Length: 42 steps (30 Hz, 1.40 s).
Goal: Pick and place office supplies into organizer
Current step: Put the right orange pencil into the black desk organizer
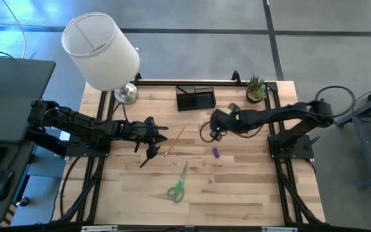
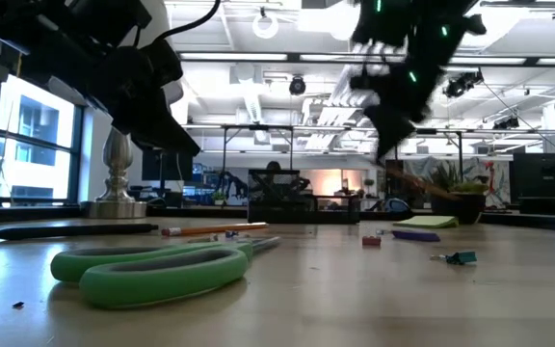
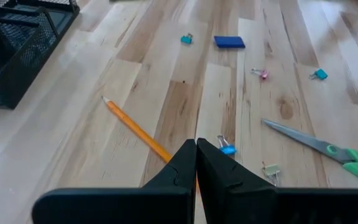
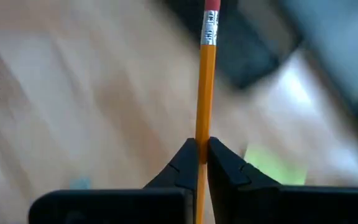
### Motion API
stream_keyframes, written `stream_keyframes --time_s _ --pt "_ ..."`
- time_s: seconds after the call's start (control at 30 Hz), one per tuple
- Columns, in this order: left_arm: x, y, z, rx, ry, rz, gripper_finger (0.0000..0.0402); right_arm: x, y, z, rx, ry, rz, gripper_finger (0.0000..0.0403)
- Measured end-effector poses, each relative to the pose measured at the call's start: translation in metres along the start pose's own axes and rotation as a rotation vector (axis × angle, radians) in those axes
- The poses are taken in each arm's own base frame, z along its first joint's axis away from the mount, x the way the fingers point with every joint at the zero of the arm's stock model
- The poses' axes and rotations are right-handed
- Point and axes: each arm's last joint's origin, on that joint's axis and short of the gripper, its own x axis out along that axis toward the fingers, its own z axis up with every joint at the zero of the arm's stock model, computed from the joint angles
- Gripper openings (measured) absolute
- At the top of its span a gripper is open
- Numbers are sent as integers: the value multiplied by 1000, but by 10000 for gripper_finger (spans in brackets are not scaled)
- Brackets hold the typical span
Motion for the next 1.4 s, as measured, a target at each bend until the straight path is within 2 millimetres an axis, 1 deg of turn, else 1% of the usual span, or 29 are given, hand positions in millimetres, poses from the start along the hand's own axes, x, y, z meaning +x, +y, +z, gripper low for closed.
stream_keyframes --time_s 0.13,0.27,0.33,0.4,0.5,0.67,0.77,0.9,1.1,1.23,1.4 --pt "0 0 1 -2 -15 -2 1 -18 -13 38 -36 -335 25 3" --pt "0 0 1 -5 -14 -2 1 -22 -29 67 -84 -589 95 5" --pt "0 0 1 -9 -13 -2 1 -20 -36 77 -126 -686 111 3" --pt "0 0 1 -9 -13 -2 1 -13 -44 85 -165 -754 112 3" --pt "0 0 1 -9 -13 -2 1 6 -60 93 -166 -820 117 4" --pt "0 0 1 -5 -11 -1 1 47 -86 98 -170 -880 149 2" --pt "0 0 1 -5 -12 2 1 63 -99 99 -162 -925 165 4" --pt "0 1 1 7 -17 23 1 84 -110 97 -122 -963 230 3" --pt "0 1 2 36 -23 25 1 113 -114 90 -76 -946 275 6" --pt "0 1 2 40 -24 25 1 127 -111 86 -62 -948 288 7" --pt "0 1 2 40 -23 25 1 139 -107 79 -41 -893 308 13"
